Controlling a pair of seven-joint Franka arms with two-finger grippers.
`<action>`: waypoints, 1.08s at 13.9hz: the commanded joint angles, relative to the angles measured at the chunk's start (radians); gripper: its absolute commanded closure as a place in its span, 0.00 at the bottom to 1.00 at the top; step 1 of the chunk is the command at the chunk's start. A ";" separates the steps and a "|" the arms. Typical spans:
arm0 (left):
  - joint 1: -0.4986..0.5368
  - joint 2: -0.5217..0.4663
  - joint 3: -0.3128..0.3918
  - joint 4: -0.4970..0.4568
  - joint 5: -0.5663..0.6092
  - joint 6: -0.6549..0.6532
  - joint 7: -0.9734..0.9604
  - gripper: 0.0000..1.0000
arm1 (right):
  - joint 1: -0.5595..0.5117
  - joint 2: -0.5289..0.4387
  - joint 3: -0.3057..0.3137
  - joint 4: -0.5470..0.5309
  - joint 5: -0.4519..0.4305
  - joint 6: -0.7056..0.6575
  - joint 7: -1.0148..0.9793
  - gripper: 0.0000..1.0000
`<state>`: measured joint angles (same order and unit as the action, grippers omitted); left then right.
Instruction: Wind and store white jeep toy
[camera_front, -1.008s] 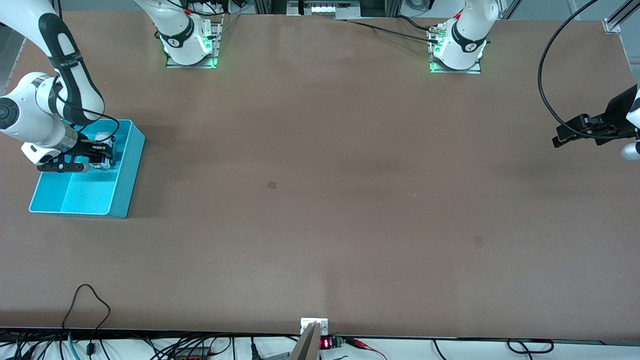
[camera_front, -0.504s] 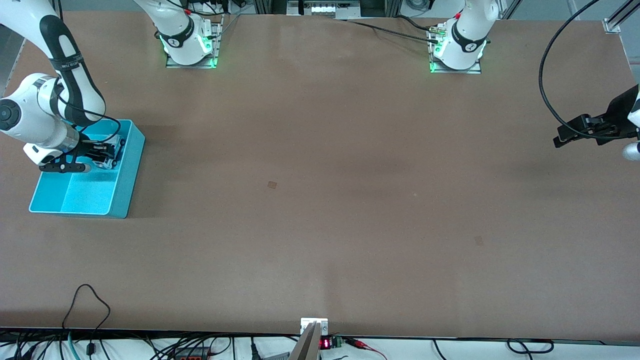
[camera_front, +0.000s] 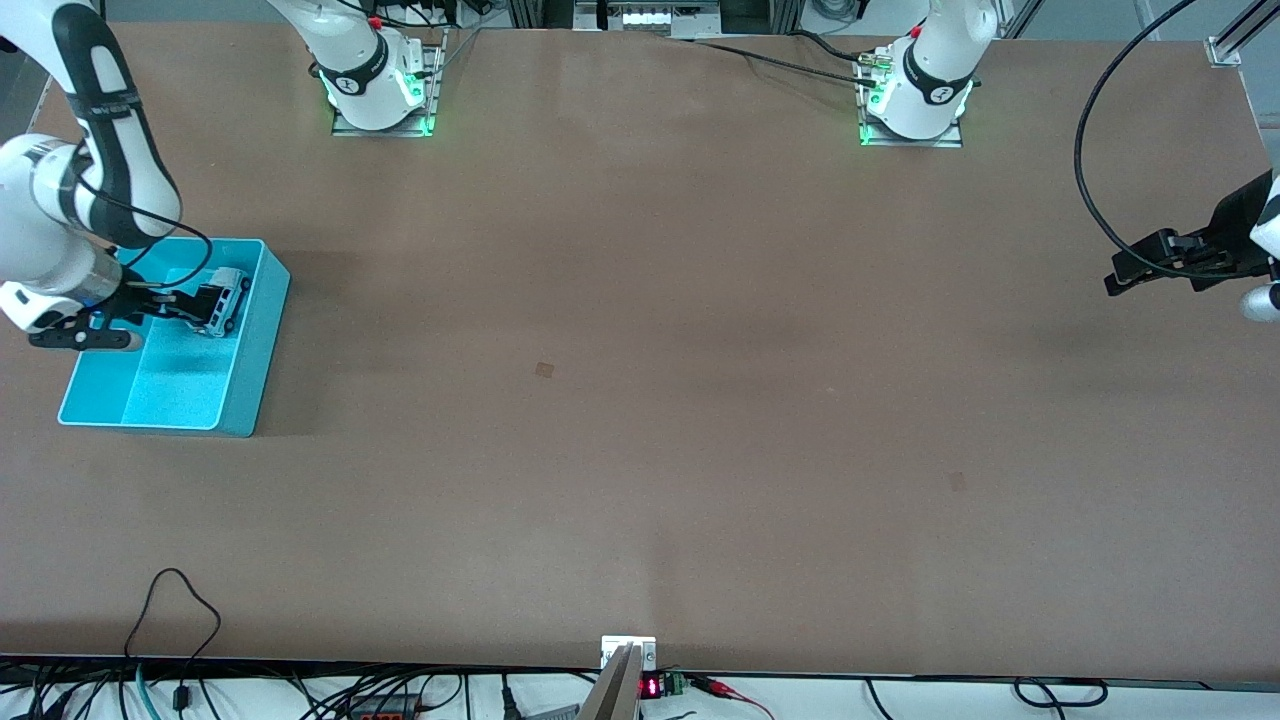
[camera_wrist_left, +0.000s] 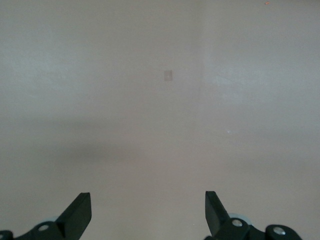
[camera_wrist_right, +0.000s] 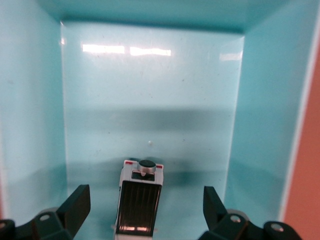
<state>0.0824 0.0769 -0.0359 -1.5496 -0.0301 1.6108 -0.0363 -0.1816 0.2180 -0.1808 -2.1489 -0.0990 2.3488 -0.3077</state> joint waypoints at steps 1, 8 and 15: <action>-0.013 -0.009 0.010 0.000 -0.005 0.005 -0.005 0.00 | -0.001 -0.075 0.041 0.105 0.010 -0.178 -0.005 0.00; -0.010 -0.025 0.010 -0.007 -0.005 -0.017 -0.004 0.00 | 0.014 -0.189 0.142 0.370 0.125 -0.584 0.005 0.00; -0.006 -0.026 0.008 -0.012 -0.005 -0.018 -0.004 0.00 | 0.105 -0.227 0.152 0.466 0.145 -0.778 0.203 0.00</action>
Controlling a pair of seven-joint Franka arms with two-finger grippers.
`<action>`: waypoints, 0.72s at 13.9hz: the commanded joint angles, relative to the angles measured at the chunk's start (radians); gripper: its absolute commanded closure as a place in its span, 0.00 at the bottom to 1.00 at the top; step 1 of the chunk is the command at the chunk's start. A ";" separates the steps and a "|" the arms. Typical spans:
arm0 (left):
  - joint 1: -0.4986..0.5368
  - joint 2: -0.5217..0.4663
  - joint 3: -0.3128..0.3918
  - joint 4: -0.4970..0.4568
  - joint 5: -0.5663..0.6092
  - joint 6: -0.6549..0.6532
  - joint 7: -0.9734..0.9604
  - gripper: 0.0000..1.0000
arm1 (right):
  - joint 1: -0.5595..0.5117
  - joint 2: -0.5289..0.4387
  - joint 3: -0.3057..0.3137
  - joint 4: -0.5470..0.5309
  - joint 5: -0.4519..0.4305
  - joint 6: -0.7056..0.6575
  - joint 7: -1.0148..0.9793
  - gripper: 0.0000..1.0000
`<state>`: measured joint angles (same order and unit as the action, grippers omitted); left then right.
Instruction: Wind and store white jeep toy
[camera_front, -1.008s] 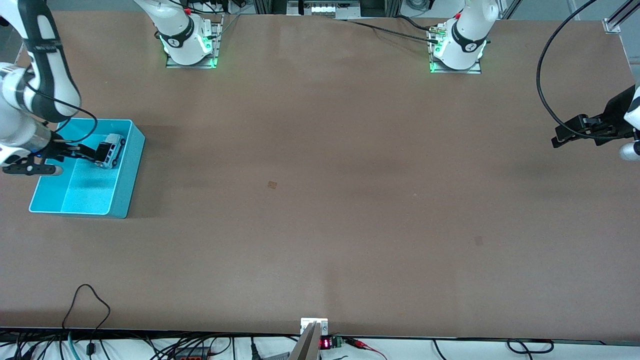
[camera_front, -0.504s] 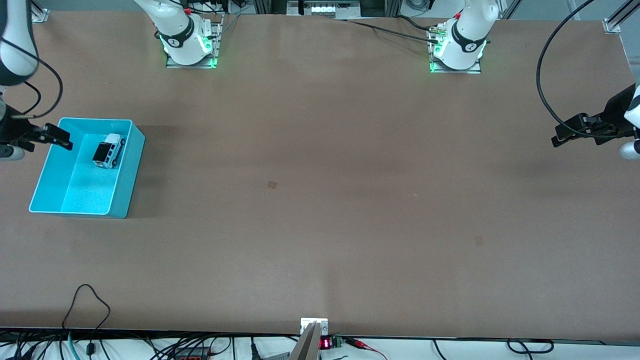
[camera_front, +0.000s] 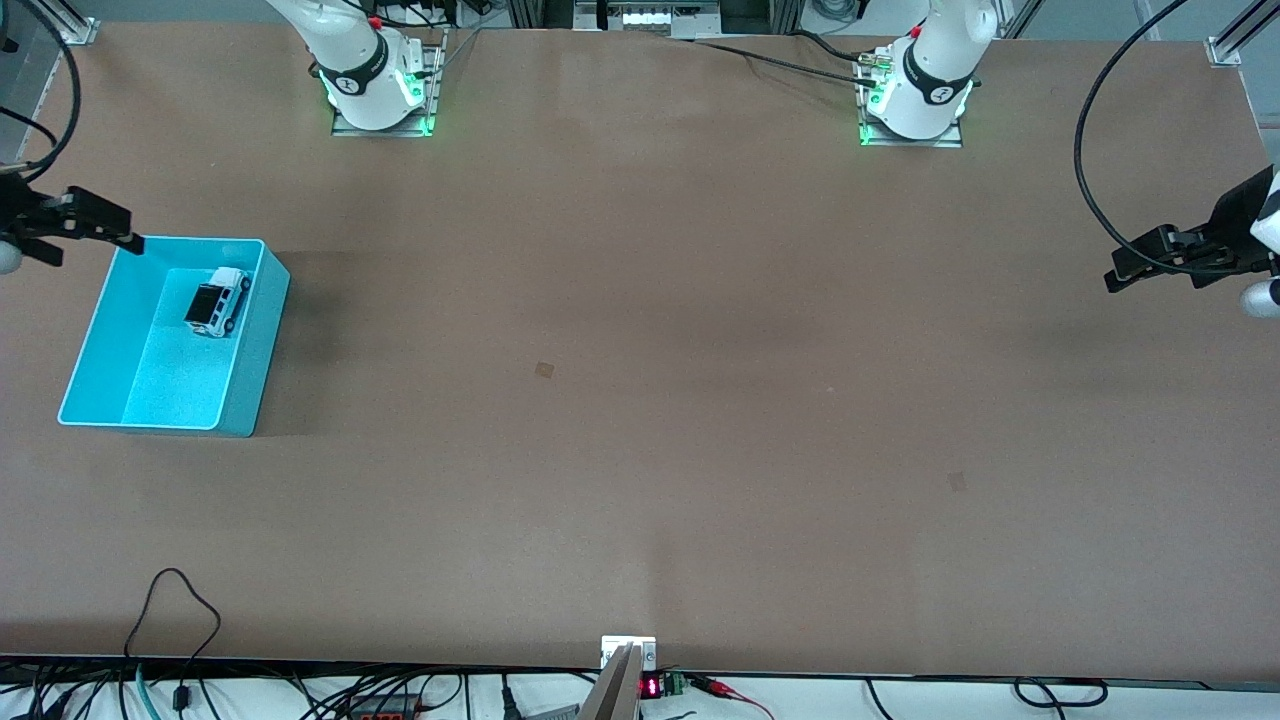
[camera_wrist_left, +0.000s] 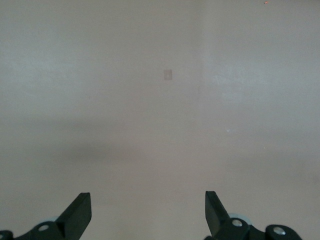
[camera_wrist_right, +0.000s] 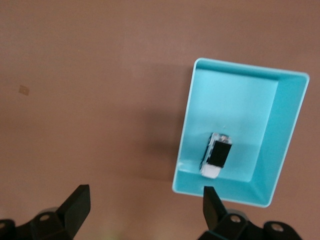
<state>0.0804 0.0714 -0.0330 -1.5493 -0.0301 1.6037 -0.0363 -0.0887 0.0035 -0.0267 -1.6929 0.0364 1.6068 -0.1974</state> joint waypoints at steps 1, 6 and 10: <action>-0.002 -0.021 0.007 -0.014 -0.007 -0.010 -0.004 0.00 | 0.020 -0.013 0.008 0.018 0.004 -0.047 0.098 0.00; -0.004 -0.025 0.005 -0.014 -0.005 -0.010 -0.002 0.00 | 0.026 0.012 0.016 0.131 -0.006 -0.130 0.095 0.00; -0.005 -0.025 0.005 -0.014 -0.007 -0.010 -0.002 0.00 | 0.029 0.012 0.016 0.131 -0.015 -0.133 0.096 0.00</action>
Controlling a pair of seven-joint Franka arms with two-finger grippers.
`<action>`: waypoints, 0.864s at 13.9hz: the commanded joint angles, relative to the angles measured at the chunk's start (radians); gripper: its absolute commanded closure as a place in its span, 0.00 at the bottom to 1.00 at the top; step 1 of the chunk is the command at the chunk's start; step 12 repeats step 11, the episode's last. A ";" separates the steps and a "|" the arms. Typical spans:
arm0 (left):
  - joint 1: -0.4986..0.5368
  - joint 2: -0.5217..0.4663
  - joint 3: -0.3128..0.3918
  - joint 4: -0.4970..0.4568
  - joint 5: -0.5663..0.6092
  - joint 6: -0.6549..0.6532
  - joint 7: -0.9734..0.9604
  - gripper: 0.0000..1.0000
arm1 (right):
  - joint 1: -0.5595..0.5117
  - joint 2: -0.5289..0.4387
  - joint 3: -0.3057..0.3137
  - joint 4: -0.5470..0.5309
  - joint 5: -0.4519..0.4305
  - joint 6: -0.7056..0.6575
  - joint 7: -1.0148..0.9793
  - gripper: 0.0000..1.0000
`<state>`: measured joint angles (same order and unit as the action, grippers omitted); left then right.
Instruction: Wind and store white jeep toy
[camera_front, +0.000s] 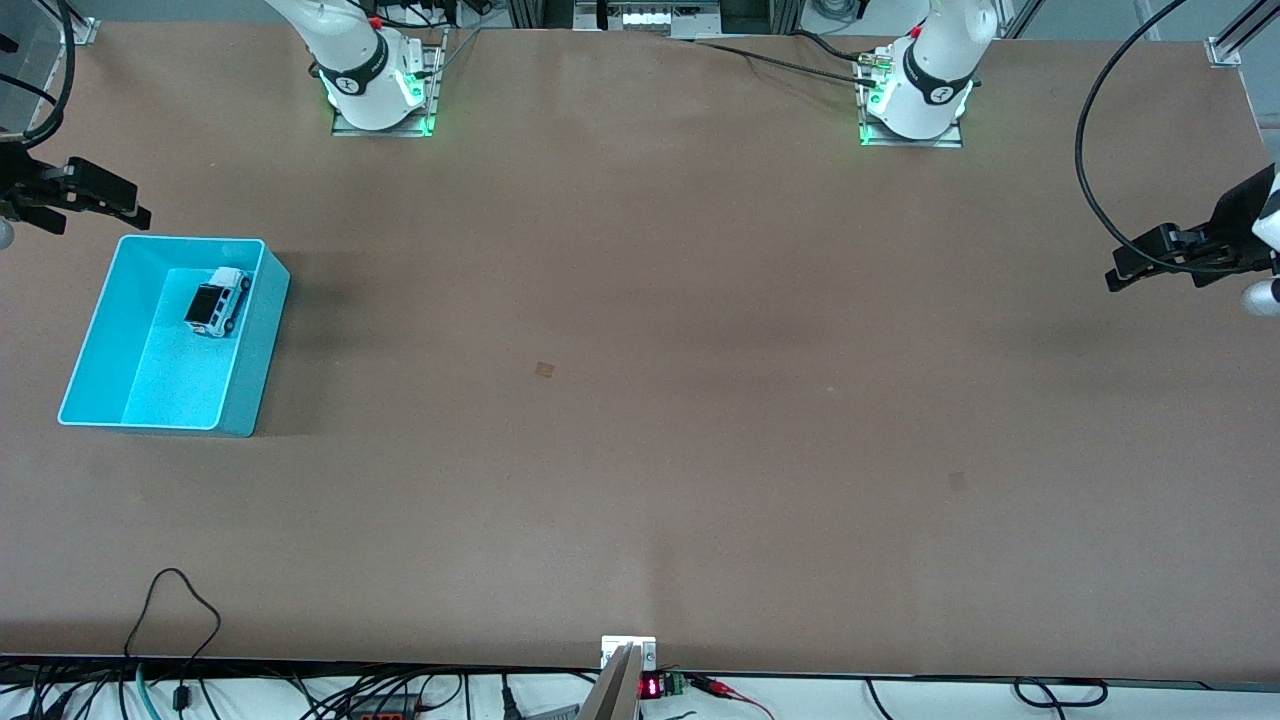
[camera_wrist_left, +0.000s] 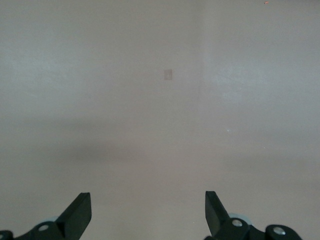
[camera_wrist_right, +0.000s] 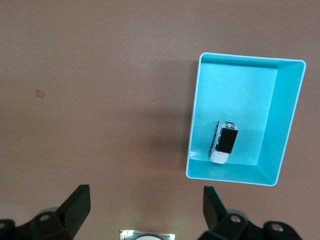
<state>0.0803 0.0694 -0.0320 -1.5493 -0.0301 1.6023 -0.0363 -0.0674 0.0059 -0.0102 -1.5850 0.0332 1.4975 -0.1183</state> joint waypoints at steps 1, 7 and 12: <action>-0.005 -0.023 0.004 -0.014 -0.007 -0.007 -0.002 0.00 | 0.008 0.009 0.000 0.023 -0.012 -0.023 0.017 0.00; -0.011 -0.026 0.003 -0.012 -0.008 -0.004 -0.004 0.00 | 0.008 0.006 0.001 0.022 -0.012 -0.023 0.019 0.00; -0.007 -0.026 -0.005 -0.014 -0.008 0.001 -0.004 0.00 | 0.008 0.008 0.001 0.020 -0.010 -0.025 0.017 0.00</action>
